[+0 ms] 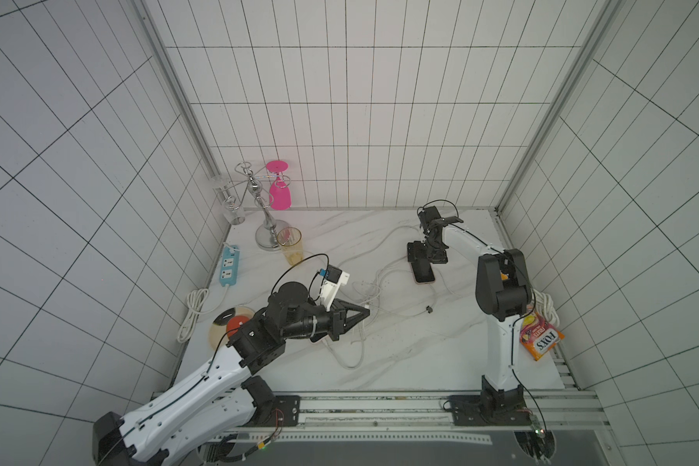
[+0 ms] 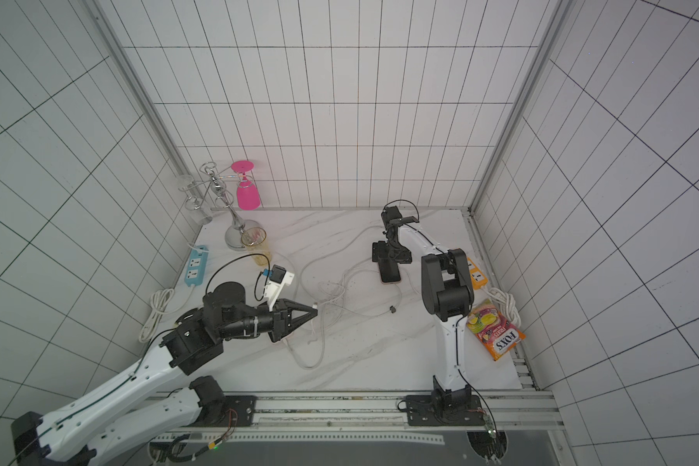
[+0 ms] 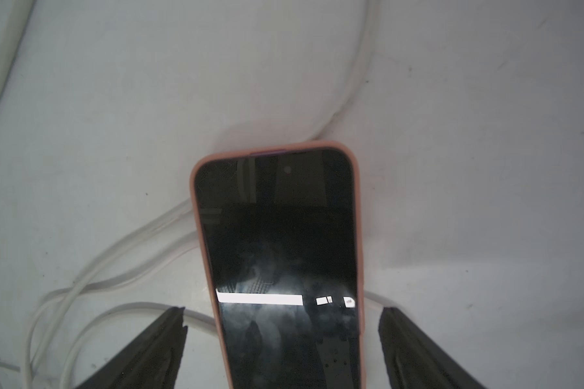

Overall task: Plug the charging cable into the phone
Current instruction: Pick up the phone at the center of the board.

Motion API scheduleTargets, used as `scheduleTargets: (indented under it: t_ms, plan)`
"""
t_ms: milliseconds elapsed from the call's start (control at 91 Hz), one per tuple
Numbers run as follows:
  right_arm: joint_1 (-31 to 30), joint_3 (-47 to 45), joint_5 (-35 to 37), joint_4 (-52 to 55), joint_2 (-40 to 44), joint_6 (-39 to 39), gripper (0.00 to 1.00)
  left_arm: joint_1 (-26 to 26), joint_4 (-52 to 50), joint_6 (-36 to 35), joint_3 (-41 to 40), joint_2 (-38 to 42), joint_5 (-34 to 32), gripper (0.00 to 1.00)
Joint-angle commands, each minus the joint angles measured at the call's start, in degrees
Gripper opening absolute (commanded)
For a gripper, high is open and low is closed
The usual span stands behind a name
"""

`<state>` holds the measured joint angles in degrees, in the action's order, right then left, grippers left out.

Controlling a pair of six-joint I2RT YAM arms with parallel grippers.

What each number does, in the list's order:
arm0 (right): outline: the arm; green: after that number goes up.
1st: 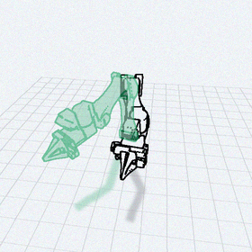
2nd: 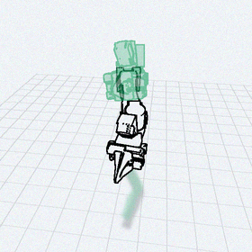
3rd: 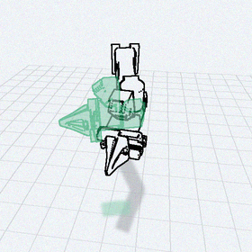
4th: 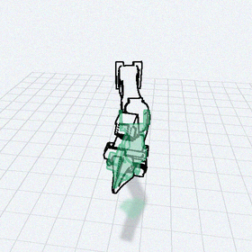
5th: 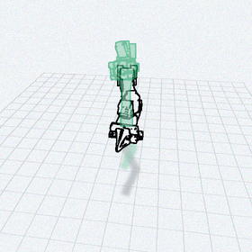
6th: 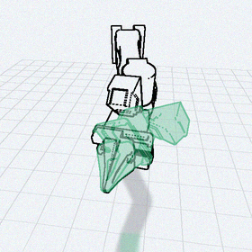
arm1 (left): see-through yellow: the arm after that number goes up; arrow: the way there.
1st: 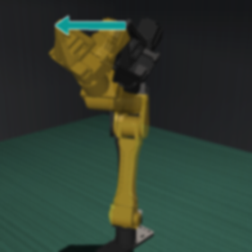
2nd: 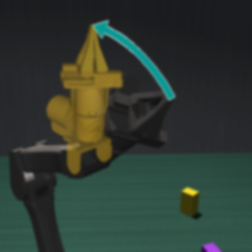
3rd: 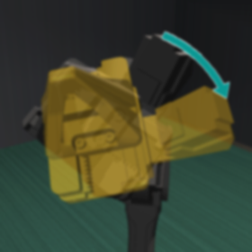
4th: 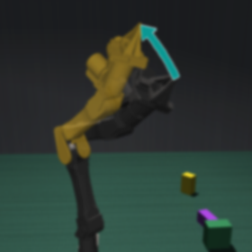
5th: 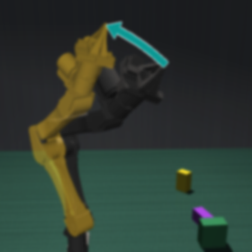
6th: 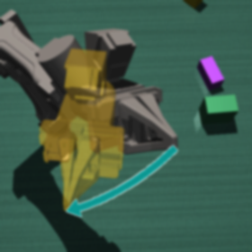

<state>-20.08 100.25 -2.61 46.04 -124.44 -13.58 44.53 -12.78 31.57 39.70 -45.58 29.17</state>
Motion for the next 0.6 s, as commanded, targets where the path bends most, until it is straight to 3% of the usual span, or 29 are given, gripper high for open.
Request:
scheduleTargets:
  t_ms: [0, 451, 594]
  plan:
    - [0.6, 3.2, -1.3, 3.3, -2.2, 1.8, 0.91, 0.1, -0.2, 0.0, 0.0, 1.2, 0.1, 0.0]
    - [-0.5, 2.8, 1.2, 4.9, -5.9, 2.9, 0.87, 0.1, -1.3, -0.5, 2.2, -0.3, 1.4, 0.0]
    - [-0.6, 3.1, 0.4, 5.1, -7.3, 3.1, 0.8, 0.1, -1.5, -0.4, 2.1, -0.3, 1.7, 0.0]
